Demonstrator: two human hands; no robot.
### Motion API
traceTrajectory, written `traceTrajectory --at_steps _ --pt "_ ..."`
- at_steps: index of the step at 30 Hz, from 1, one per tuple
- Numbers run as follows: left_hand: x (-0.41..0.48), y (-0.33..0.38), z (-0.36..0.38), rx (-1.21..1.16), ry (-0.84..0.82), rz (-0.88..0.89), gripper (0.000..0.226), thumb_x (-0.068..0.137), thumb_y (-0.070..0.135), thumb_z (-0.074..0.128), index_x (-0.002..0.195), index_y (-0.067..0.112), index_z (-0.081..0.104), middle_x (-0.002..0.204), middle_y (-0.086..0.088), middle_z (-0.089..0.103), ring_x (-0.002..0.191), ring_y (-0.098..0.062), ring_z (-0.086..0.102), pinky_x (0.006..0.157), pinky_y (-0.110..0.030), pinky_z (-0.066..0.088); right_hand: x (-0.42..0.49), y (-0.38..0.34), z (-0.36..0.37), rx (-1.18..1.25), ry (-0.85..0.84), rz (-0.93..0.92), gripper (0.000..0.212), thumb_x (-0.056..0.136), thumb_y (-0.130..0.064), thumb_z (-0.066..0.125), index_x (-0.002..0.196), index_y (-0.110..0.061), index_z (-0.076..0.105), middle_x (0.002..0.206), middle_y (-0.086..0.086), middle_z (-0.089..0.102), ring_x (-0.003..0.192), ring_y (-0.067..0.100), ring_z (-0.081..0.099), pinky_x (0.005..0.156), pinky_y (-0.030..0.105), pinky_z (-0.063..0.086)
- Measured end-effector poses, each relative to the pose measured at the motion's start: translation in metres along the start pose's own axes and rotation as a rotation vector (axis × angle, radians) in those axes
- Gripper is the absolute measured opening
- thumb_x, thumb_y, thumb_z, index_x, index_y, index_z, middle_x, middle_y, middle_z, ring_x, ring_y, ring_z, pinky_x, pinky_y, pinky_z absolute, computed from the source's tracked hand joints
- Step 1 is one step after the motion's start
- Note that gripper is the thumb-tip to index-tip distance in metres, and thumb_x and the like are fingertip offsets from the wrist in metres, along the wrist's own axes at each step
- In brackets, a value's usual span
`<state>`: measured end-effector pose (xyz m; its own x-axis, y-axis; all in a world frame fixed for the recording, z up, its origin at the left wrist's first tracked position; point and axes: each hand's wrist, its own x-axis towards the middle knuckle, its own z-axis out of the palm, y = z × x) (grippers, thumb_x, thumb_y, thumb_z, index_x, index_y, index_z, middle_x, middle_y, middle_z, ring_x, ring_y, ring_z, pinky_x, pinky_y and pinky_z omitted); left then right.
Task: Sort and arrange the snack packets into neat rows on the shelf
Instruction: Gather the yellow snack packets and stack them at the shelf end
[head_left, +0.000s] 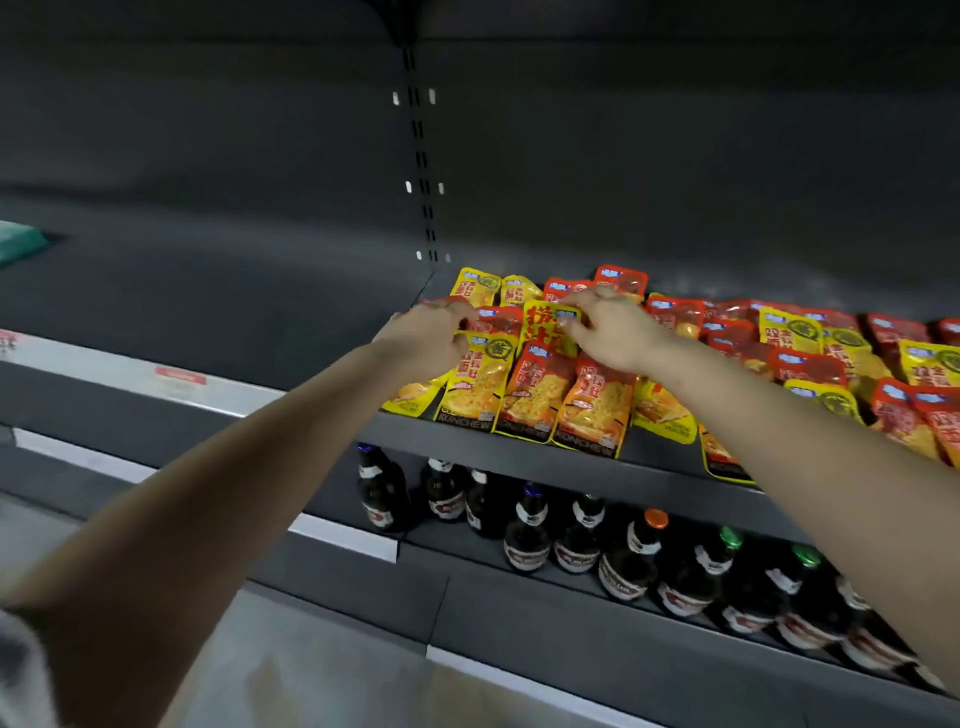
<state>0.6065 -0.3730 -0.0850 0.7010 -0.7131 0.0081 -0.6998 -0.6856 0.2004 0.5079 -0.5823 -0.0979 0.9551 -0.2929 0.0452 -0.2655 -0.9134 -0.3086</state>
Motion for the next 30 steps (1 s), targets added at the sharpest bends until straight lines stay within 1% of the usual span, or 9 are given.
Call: traceTrajectory --at_steps 4,9,13,18,22,26,30 --pt "0.009 -0.022 -0.010 -0.004 0.031 -0.036 0.040 0.096 0.028 0.042 0.135 0.031 0.045 0.138 -0.002 0.049 0.116 -0.026 0.053 0.095 -0.038 0.041 0.018 -0.012 0.004 -0.002 -0.014 -0.028 0.045 0.098 -0.032 0.041 0.138 -0.013 0.042 0.140 0.016 0.040 0.131 0.031 0.037 0.109 0.035 0.030" --pt "0.021 -0.041 -0.018 0.002 0.012 -0.030 0.039 0.095 0.031 0.045 0.134 0.026 0.045 0.134 -0.005 0.053 0.117 -0.026 0.052 0.094 -0.039 0.041 0.038 -0.030 0.003 -0.004 0.021 -0.025 0.043 0.098 -0.034 0.040 0.136 -0.014 0.045 0.139 0.016 0.043 0.130 0.033 0.038 0.109 0.037 0.030" --pt "0.025 -0.060 -0.025 0.033 -0.001 0.000 0.042 0.095 0.033 0.044 0.137 0.024 0.043 0.139 -0.005 0.049 0.124 -0.026 0.047 0.097 -0.039 0.038 0.051 -0.051 0.010 0.014 0.010 -0.019 0.040 0.098 -0.033 0.040 0.133 -0.015 0.049 0.135 0.017 0.046 0.127 0.034 0.041 0.107 0.037 0.031" --pt "0.027 -0.083 -0.032 0.043 -0.047 0.008 0.043 0.097 0.030 0.041 0.139 0.023 0.039 0.145 -0.005 0.042 0.129 -0.026 0.042 0.104 -0.042 0.035 0.060 -0.072 0.020 0.046 0.007 -0.023 0.036 0.098 -0.033 0.041 0.128 -0.018 0.054 0.133 0.013 0.048 0.125 0.032 0.043 0.106 0.036 0.033" --pt "0.025 -0.090 -0.029 0.036 -0.058 0.054 0.042 0.097 0.031 0.041 0.138 0.024 0.040 0.143 -0.005 0.044 0.127 -0.026 0.044 0.104 -0.044 0.036 0.061 -0.083 0.028 0.038 -0.001 -0.022 0.036 0.098 -0.035 0.040 0.127 -0.020 0.054 0.135 0.011 0.048 0.125 0.032 0.042 0.105 0.041 0.035" --pt "0.025 -0.090 -0.018 0.030 -0.033 0.122 0.041 0.097 0.037 0.041 0.137 0.025 0.042 0.138 -0.003 0.049 0.123 -0.024 0.048 0.100 -0.042 0.036 0.056 -0.088 0.034 0.026 0.017 -0.029 0.037 0.098 -0.035 0.040 0.127 -0.018 0.054 0.133 0.010 0.051 0.126 0.030 0.042 0.107 0.040 0.033" --pt "0.030 -0.084 -0.002 0.025 -0.036 0.159 0.042 0.096 0.036 0.043 0.137 0.025 0.043 0.137 -0.003 0.049 0.120 -0.025 0.051 0.098 -0.039 0.038 0.044 -0.087 0.038 0.035 0.021 -0.010 0.037 0.097 -0.035 0.042 0.128 -0.018 0.054 0.132 0.010 0.051 0.127 0.029 0.040 0.105 0.042 0.034"
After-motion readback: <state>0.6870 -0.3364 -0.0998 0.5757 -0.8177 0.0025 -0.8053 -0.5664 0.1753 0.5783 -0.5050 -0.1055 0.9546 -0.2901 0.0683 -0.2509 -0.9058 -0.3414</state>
